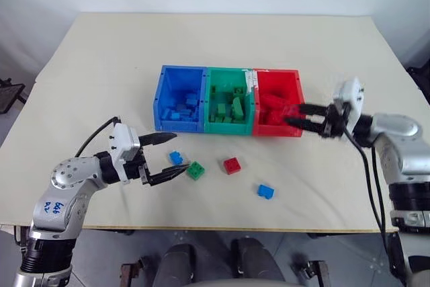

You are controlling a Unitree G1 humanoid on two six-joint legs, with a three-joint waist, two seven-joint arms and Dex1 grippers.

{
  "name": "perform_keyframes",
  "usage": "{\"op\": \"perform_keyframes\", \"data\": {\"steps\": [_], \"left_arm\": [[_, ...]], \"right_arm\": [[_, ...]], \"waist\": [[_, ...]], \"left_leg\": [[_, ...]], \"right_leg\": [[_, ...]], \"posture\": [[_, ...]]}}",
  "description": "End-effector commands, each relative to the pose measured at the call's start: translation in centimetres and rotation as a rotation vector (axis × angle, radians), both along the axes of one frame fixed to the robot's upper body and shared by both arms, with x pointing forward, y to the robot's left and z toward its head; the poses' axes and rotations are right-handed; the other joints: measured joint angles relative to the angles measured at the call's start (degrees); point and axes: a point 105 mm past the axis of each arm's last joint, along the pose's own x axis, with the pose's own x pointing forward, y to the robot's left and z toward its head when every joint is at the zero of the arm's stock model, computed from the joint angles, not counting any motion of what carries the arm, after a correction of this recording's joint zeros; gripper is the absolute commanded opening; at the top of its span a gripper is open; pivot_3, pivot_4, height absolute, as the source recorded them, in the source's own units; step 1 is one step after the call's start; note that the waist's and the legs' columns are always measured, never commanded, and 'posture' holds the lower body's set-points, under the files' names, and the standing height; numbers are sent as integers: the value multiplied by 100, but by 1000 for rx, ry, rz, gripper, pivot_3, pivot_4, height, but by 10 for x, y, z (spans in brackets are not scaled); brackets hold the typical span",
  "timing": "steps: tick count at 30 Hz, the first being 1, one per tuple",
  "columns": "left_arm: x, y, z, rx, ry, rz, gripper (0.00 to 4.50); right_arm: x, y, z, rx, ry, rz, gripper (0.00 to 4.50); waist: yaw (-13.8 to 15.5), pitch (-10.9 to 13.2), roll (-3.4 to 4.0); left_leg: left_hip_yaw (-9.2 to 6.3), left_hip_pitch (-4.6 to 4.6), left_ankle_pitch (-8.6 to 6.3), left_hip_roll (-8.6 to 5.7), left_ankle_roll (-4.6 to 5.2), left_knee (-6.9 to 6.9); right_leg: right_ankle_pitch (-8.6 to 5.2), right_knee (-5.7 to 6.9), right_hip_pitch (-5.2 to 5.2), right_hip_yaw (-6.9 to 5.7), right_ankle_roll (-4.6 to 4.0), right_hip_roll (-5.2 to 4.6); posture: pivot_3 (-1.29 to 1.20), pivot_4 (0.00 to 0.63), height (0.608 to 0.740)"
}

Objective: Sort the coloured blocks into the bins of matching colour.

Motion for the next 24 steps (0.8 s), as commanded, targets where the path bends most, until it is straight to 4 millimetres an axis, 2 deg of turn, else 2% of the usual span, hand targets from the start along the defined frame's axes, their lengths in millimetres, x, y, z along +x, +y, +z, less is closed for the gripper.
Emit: {"op": "perform_keyframes", "data": {"steps": [1,5,7,8,13,14,15,17,19,23,24], "left_arm": [[-1,-7,15,-33,-50,-12,4500],[2,-6,18,-43,-64,9,4500],[1,-6,17,-40,-66,16,4500],[1,-6,17,-40,-66,17,4500],[0,-4,14,-36,-59,28,4500],[0,-4,13,-34,-58,28,4500],[-1,-4,12,-33,-57,26,4500],[-3,-5,10,-21,-52,3,4500],[-7,-6,4,29,-49,-50,4500],[-11,-8,-15,145,-36,-176,4500],[-11,-9,-21,172,-31,-205,4500]], "right_arm": [[18,-4,17,11,-25,-107,1470],[42,-12,10,-47,8,-247,1470],[46,-14,11,-17,22,-260,2208],[46,-13,11,-9,27,-251,2406],[32,-13,11,-42,-28,-175,4095],[27,-15,12,-44,-52,-160,4378],[21,-17,15,-35,-73,-143,4451],[-2,-22,21,-10,-155,-73,4451],[-29,-25,19,-7,-196,6,4451],[-74,-44,-5,-33,-125,-3,4451],[-89,-51,-19,-72,-67,-6,4451]], "waist": [[5,0,0],[8,0,0],[8,0,0],[10,0,0],[7,0,0],[9,0,0],[22,0,0],[67,0,0],[128,0,0],[200,-1,2],[206,-1,1]], "left_leg": [[0,0,0,0,0,-1],[1,-3,-1,0,1,-6],[2,-13,-1,0,1,-4],[2,-20,2,0,-5,-5],[5,-33,6,0,-13,-10],[6,-33,5,0,-13,-10],[5,-34,5,0,-13,-12],[4,-34,4,0,-13,-13],[2,-40,4,0,-13,-12],[-8,-36,1,0,-14,-12],[-9,-36,-3,0,-6,-13]], "right_leg": [[0,-1,0,0,0,0],[0,-6,-1,-1,0,0],[1,-5,-4,-2,1,0],[1,-4,-9,-2,2,0],[2,-6,-21,-4,4,0],[2,-6,-21,-4,4,0],[2,-8,-21,-4,4,0],[2,-10,-21,-6,4,0],[2,-15,-21,-11,5,0],[2,-31,-2,-20,5,2],[3,-37,4,-22,6,1]], "posture": [[0,150,740],[0,150,740],[0,150,740],[0,150,740],[0,150,740],[0,150,740],[0,150,740],[0,150,740],[0,150,740],[0,150,740],[0,150,740]]}}
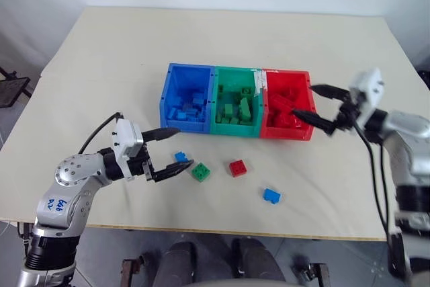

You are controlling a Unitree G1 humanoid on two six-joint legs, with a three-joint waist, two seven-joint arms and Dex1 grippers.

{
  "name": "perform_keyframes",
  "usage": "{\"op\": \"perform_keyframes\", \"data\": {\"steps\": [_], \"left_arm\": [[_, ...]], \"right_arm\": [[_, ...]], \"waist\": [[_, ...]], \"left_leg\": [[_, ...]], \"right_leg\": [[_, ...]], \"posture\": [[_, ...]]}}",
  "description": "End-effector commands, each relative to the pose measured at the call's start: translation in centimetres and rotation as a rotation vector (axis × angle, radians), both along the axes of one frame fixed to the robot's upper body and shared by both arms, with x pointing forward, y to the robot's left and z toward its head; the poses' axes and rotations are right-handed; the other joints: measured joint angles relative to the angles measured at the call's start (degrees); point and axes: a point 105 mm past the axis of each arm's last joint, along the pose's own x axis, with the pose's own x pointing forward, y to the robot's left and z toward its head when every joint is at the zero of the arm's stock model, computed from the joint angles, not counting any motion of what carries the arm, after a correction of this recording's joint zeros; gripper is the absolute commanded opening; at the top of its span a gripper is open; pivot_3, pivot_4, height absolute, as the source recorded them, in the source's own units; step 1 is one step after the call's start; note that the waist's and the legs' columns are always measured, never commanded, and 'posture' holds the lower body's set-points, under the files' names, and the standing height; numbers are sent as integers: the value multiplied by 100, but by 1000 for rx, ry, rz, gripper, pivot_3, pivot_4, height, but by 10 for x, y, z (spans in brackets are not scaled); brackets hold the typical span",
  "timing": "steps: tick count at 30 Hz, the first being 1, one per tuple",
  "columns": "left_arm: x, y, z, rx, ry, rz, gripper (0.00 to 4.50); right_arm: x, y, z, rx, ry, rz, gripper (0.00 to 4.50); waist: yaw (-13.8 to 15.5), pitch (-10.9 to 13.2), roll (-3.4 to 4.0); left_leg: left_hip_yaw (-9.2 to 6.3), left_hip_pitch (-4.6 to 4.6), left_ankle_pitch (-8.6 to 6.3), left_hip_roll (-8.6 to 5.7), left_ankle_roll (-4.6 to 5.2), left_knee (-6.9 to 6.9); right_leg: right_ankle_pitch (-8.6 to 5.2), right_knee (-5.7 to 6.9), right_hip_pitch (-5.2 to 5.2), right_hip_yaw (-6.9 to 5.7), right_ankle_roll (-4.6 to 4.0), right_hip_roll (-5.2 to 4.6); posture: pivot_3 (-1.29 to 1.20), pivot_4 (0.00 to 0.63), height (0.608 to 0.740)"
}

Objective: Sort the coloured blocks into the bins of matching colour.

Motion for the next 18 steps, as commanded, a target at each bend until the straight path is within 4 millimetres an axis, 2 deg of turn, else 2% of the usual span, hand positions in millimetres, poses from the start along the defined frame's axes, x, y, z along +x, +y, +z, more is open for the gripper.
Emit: {"op": "perform_keyframes", "data": {"steps": [1,4,7,9,12,16,18], "left_arm": [[-5,-4,-14,87,4,-117,4500],[-3,-5,-25,145,-7,-174,4500],[-2,-8,-27,145,-18,-201,4500],[-3,-9,-27,128,-9,-222,4500],[-3,-8,-25,124,4,-230,4500],[-3,-3,-20,102,12,-215,4500],[-5,1,-20,98,13,-193,4500]], "right_arm": [[-45,-15,-9,-77,70,11,4451],[-79,-40,-27,-133,77,-89,4451],[-100,-59,-44,-223,102,-138,4451],[-105,-65,-52,-232,103,-154,4451],[-100,-48,-58,-212,92,-86,4451],[-88,-8,-61,-158,108,68,4451],[-83,19,-67,-153,139,169,4451]], "waist": [[18,0,-1],[78,0,-1],[18,0,-1],[-57,1,-3],[-132,1,-3],[-184,2,-3],[-180,2,-3]], "left_leg": [[0,1,-6,0,10,2],[0,10,-9,0,16,-3],[19,20,-8,0,16,-7],[26,32,-8,0,17,-8],[31,51,-4,2,17,-8],[30,57,4,2,14,1],[24,55,9,2,11,2]], "right_leg": [[0,-1,3,0,0,0],[0,-35,12,1,1,2],[0,-34,14,20,0,6],[0,-32,23,29,0,7],[2,-26,35,36,-3,9],[4,5,30,38,-7,7],[5,17,22,36,-8,7]], "posture": [[0,150,740],[0,150,740],[0,150,740],[0,150,740],[0,150,740],[0,150,740],[0,150,740]]}}
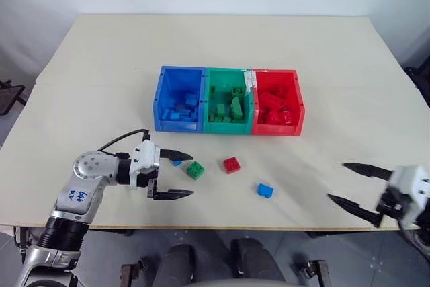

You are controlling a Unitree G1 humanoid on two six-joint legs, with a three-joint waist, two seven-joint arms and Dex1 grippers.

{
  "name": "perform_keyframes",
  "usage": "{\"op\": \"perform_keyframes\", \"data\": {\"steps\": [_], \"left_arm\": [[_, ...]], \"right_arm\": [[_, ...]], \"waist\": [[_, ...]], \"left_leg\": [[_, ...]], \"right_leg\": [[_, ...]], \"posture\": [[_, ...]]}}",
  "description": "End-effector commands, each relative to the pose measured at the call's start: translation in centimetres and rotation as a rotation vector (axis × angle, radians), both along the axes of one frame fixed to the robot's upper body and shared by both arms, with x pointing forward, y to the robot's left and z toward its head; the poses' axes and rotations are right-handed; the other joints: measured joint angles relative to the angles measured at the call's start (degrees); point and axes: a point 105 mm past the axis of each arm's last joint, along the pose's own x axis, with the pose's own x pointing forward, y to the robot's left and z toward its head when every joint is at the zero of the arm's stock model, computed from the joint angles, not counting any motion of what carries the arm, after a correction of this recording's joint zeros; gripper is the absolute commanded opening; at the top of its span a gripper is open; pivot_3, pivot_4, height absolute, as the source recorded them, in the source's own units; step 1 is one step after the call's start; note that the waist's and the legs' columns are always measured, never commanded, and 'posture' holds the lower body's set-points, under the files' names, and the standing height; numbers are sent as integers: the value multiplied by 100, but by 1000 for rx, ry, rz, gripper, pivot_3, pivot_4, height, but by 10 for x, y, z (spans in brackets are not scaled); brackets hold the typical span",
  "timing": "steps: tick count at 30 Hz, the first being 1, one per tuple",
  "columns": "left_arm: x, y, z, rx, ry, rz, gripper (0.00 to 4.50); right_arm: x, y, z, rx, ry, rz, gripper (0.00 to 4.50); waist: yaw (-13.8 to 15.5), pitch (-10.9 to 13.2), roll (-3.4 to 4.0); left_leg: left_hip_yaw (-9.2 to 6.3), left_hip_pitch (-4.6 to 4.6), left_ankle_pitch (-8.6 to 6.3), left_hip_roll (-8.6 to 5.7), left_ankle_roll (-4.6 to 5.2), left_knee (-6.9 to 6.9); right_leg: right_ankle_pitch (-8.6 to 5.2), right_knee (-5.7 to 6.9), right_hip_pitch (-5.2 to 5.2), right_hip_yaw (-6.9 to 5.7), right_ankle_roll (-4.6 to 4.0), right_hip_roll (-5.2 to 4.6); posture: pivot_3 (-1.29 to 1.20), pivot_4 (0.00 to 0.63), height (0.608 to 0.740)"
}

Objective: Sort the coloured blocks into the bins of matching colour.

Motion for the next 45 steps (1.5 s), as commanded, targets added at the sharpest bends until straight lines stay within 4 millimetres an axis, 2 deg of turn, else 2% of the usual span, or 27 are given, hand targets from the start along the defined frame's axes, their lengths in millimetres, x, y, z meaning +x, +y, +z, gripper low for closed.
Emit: {"op": "perform_keyframes", "data": {"steps": [1,3,5,7,10,11,13,22,26,29,31,33,35,40,43,45], "left_arm": [[-4,7,9,-21,-27,21,4500],[-8,16,9,-30,-29,65,4500],[-11,21,8,-31,-19,94,4500],[-17,25,7,-30,-14,115,4500],[-22,27,8,-31,-15,130,4500],[-24,27,9,-33,-17,136,4500],[-27,26,11,-37,-18,142,4500],[-23,23,15,-69,-27,196,4500],[-18,28,20,-114,-40,281,4500],[-9,44,29,-190,-69,437,4500],[-9,56,32,-232,-73,537,4500],[-13,65,31,-248,-59,600,4500],[-18,70,29,-238,-53,626,4500],[-22,77,30,-237,-71,674,4500],[-22,77,32,-240,-81,685,4500],[-23,77,32,-240,-83,686,4500]], "right_arm": [[5,39,-1,25,32,141,4451],[9,64,-10,41,86,218,4451],[12,77,-18,32,123,260,4451],[16,86,-32,8,160,274,4451],[17,92,-40,-11,182,293,4451],[20,92,-44,-25,179,279,4283],[25,91,-49,-41,167,257,3859],[34,87,-48,-39,140,252,920],[40,98,-22,44,81,289,928],[56,132,18,141,16,335,928],[74,158,45,197,-31,336,928],[94,180,61,142,-101,330,928],[110,199,79,172,-120,315,928],[144,243,104,203,-174,283,928],[165,255,108,209,-176,210,928],[171,259,107,211,-174,206,1650]], "waist": [[1,0,0],[-6,0,-1],[-4,1,-2],[17,1,-2],[110,1,-3],[142,1,-3],[134,1,-4],[127,0,-4],[115,0,-4],[18,1,-5],[-45,3,-7],[-87,3,-8],[-66,3,-8],[-4,1,-11],[-26,1,-11],[-31,1,-11]], "left_leg": [[-3,-2,0,0,-1,0],[-7,-6,0,0,-2,-1],[-10,-9,-1,2,-3,-3],[-13,-11,-1,2,-3,-7],[-17,-17,-3,0,-2,-10],[-18,-19,-3,0,-1,-10],[-19,-21,-5,-1,1,-8],[-19,-17,-5,-1,1,-11],[-18,-18,-5,-1,1,-10],[-17,-17,-4,0,0,-10],[-17,-13,0,2,-7,-10],[-18,-9,3,6,-12,-10],[-19,-13,4,5,-13,-13],[-32,-39,1,-1,-13,-9],[-29,-49,2,-7,-14,-9],[-29,-49,10,-6,-30,-11]], "right_leg": [[0,5,-3,-2,0,0],[0,8,-11,-3,0,-2],[0,8,-15,-5,0,-2],[0,5,-19,-8,0,-5],[0,-6,-19,-13,0,-12],[0,-10,-18,-14,0,-12],[0,-16,-15,-16,0,-15],[0,-16,-13,-18,-1,-14],[0,-14,-13,-19,-1,-14],[0,-9,-18,-17,-1,-12],[1,4,-20,-17,-2,-11],[3,12,-25,-19,-7,-6],[3,19,-34,-20,-7,-6],[4,11,-48,-46,-8,-20],[4,15,-61,-57,-9,-28],[5,17,-65,-74,-10,-32]], "posture": [[0,150,740],[0,150,740],[0,150,740],[0,150,740],[0,150,740],[0,150,740],[0,150,740],[0,150,740],[0,150,740],[0,150,740],[0,150,740],[0,150,740],[0,150,740],[0,150,740],[0,150,740],[0,150,740]]}}
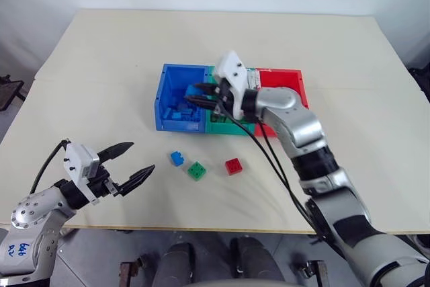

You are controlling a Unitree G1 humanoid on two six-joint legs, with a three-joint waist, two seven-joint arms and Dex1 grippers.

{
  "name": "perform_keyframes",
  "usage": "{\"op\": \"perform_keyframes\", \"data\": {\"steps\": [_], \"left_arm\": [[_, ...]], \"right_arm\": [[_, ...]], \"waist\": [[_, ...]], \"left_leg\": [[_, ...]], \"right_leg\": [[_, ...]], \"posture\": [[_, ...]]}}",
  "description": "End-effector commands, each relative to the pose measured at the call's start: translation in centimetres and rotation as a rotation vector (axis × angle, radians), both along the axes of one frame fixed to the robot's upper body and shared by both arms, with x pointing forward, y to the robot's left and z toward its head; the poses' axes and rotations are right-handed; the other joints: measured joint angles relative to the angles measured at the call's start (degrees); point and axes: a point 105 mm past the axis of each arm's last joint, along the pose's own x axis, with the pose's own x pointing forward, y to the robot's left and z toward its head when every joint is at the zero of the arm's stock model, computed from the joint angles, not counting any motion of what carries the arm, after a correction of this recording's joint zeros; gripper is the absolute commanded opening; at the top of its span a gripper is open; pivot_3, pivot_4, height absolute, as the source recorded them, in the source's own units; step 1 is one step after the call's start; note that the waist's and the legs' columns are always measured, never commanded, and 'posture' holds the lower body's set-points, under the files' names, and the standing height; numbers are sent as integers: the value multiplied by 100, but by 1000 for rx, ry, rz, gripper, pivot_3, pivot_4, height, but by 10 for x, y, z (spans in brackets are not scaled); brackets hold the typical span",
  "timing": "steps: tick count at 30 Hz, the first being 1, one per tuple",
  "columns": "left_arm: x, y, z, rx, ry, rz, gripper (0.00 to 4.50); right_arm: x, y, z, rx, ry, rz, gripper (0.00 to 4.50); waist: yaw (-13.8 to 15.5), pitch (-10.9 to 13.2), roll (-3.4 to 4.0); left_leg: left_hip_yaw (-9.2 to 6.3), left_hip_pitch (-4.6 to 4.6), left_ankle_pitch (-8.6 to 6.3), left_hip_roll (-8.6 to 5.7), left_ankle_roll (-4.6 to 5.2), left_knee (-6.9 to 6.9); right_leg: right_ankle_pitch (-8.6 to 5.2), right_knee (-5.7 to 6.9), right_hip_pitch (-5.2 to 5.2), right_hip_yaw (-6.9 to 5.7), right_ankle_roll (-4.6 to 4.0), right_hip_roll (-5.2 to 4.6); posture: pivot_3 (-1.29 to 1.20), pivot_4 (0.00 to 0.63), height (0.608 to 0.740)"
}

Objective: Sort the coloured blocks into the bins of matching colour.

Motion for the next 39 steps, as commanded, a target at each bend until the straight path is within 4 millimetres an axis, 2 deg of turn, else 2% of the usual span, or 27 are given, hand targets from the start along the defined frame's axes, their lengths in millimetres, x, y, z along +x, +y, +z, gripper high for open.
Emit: {"op": "perform_keyframes", "data": {"steps": [1,4,6,8,9,11,15,22,26,27,30,33,34,36,37,39], "left_arm": [[-4,-2,11,-5,-51,-1,4500],[-4,-3,10,-4,-52,2,4500],[-4,-4,10,-5,-52,-4,4500],[-4,-7,10,-4,-52,-21,4500],[-3,-10,10,1,-53,-35,4500],[-2,-13,10,9,-53,-62,4500],[4,-21,11,30,-52,-124,4500],[16,-49,2,125,-1,-366,4500],[18,-64,-2,171,-3,-498,4500],[20,-68,-2,172,-4,-524,4500],[27,-73,-2,186,-21,-566,4500],[32,-73,0,187,-42,-571,4500],[34,-70,1,180,-51,-554,4500],[30,-59,0,144,-17,-527,4500],[28,-54,-1,145,-10,-521,4500],[23,-48,-6,161,3,-519,4500]], "right_arm": [[10,1,6,26,-25,-29,1866],[10,5,4,33,-23,-11,2822],[8,4,6,41,-30,-1,3572],[5,-4,7,48,-45,11,4268],[1,-11,9,58,-62,32,4481],[-13,-29,10,76,-101,86,4481],[-43,-73,-3,79,-129,143,4481],[-88,-189,-50,-20,-138,-15,4481],[-114,-232,-72,-132,-85,-75,4481],[-122,-247,-78,-163,-59,-102,4481],[-133,-277,-88,-233,-18,-161,4481],[-131,-282,-90,-224,-11,-186,4481],[-127,-272,-90,-204,-16,-159,4481],[-116,-229,-86,-170,-4,-2,4481],[-111,-211,-83,-147,16,57,4481],[-107,-187,-84,-152,63,156,4481]], "waist": [[-4,0,0],[-25,0,0],[-34,0,0],[-46,0,0],[-44,0,0],[0,0,0],[77,0,0],[174,0,1],[143,0,1],[135,0,1],[148,0,1],[115,5,-2],[115,5,-1],[117,10,-3],[47,12,-7],[-24,15,-6]], "left_leg": [[0,-1,0,0,0,-5],[4,-6,-3,0,-2,-8],[10,-42,-4,0,-1,1],[13,-78,-3,-1,-2,12],[12,-78,-3,-1,-2,12],[10,-79,-3,-1,-2,9],[-1,-80,-11,-14,11,15],[6,-72,-13,-24,19,21],[22,-65,-10,-23,21,23],[29,-62,-9,-19,21,22],[36,-49,-8,-9,24,32],[43,-29,-8,-3,38,42],[44,7,-8,-2,38,36],[44,58,-9,-1,40,20],[42,55,-6,-1,39,20],[45,53,12,12,29,19]], "right_leg": [[0,2,-1,-11,0,-3],[0,10,-5,-48,0,-17],[0,18,-40,-59,0,-24],[1,20,-71,-63,0,-24],[1,21,-71,-65,1,-24],[1,19,-71,-68,0,-25],[1,12,-58,-79,1,-38],[2,-2,-41,-78,5,-44],[3,-2,-37,-73,6,-41],[3,-2,-36,-70,7,-37],[3,-5,-33,-62,7,-26],[4,3,-16,-54,4,-19],[5,1,18,-52,2,-19],[4,-11,69,-50,-1,-22],[7,-14,68,-50,-7,-22],[21,-6,53,-57,-27,-24]], "posture": [[0,150,740],[0,150,740],[0,150,740],[0,150,740],[0,150,740],[0,150,740],[0,150,740],[0,150,740],[0,150,740],[0,150,740],[0,150,740],[0,150,740],[0,150,740],[0,150,740],[0,150,740],[0,150,740]]}}
